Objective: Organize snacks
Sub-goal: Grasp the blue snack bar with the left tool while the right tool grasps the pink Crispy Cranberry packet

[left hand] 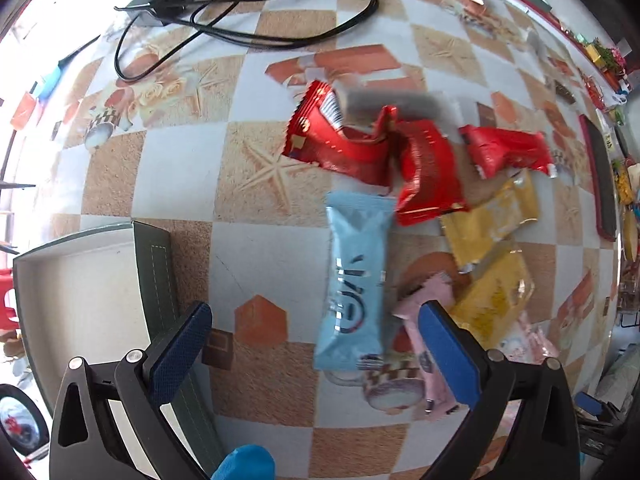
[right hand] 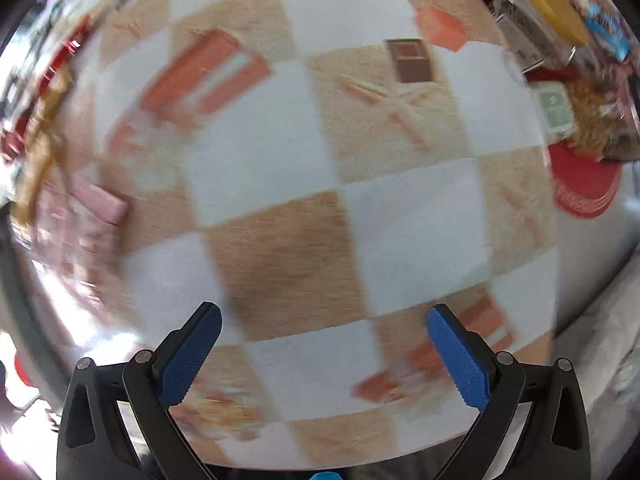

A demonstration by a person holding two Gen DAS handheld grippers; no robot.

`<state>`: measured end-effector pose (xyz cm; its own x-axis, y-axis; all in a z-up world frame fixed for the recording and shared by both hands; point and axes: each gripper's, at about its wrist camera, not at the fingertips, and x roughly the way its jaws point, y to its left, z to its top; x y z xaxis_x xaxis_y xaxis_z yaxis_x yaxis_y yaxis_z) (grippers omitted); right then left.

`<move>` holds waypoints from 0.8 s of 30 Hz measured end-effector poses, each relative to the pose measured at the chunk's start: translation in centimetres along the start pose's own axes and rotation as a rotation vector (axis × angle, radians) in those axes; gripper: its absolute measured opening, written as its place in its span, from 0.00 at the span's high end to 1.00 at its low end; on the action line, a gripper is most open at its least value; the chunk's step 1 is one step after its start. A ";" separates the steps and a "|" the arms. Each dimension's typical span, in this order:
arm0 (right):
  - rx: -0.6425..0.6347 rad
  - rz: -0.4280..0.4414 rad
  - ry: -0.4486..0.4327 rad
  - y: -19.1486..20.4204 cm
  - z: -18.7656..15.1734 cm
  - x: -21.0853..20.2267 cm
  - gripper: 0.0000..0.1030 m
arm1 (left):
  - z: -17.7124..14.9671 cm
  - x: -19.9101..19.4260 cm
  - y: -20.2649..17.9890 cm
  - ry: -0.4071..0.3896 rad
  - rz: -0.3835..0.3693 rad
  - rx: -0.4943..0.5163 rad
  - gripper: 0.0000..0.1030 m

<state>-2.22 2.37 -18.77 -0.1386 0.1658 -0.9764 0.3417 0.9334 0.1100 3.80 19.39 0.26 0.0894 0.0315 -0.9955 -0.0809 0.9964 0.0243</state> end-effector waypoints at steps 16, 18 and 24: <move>-0.080 0.031 -0.009 8.4 -0.8 -0.4 0.00 | 4.6 5.6 -1.9 0.022 -0.023 0.066 0.00; -0.063 0.031 -0.015 7.5 -1.2 -1.0 0.00 | 4.3 5.3 -1.3 0.013 -0.023 0.066 0.00; -0.079 0.068 0.007 6.8 -1.4 -1.4 0.00 | 3.2 4.6 -0.6 0.013 -0.014 0.065 0.00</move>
<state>-1.04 8.95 -16.42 -0.1244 0.2322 -0.9647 0.2762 0.9419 0.1911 7.45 19.15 -4.07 0.0775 0.0168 -0.9969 -0.0153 0.9998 0.0157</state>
